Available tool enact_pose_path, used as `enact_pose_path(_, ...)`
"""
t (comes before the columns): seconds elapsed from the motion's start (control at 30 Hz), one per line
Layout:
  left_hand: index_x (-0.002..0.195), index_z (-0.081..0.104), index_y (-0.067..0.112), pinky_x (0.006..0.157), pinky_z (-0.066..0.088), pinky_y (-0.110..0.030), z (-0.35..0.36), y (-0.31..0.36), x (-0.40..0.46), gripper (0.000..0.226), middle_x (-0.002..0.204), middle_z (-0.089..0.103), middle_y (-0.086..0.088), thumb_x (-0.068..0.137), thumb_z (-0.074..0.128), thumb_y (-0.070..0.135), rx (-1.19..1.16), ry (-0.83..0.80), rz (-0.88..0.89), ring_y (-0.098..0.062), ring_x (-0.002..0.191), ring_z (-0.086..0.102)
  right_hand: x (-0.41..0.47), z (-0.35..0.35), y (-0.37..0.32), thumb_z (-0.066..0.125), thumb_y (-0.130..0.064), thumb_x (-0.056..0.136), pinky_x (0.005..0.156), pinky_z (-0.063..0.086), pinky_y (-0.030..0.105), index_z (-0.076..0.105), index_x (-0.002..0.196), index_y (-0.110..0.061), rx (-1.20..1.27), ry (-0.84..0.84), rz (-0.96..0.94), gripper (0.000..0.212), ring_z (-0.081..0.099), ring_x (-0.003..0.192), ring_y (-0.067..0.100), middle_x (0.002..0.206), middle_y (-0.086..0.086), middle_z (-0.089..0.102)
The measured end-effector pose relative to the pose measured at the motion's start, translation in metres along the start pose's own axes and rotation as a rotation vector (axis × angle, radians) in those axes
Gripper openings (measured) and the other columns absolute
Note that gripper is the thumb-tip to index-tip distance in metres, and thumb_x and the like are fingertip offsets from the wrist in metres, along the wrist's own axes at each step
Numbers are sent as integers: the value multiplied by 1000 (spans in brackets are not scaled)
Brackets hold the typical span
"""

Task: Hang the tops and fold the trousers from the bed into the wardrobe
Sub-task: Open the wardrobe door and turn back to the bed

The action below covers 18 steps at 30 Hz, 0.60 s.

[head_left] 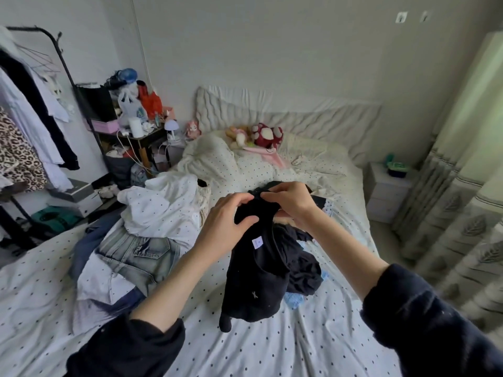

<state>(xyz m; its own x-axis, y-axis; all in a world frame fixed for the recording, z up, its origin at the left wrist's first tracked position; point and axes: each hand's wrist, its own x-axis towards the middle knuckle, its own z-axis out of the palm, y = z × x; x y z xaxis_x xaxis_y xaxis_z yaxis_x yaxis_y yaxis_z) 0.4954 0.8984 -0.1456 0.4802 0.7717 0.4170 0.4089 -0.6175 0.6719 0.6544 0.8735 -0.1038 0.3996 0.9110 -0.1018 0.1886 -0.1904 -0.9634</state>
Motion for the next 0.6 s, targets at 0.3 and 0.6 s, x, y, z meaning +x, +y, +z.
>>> enact_pose_path(0.3,70,66,21,65,45,-32,1,4,18,11,69,66,-10,75,74,25,-206,-89,-240,-16,63,58,-10,-13,7,70,-21,83,77,58,35,75,87,-8,-228,-104,-223,14,69,77,21,84,12,73)
enact_pose_path(0.6,79,69,22,70,46,-21,-25,12,23,7,76,68,6,80,69,16,-235,58,-181,-3,72,61,-15,-21,65,65,-20,88,80,49,20,68,94,-3,-122,-366,-141,18,64,84,11,88,3,69)
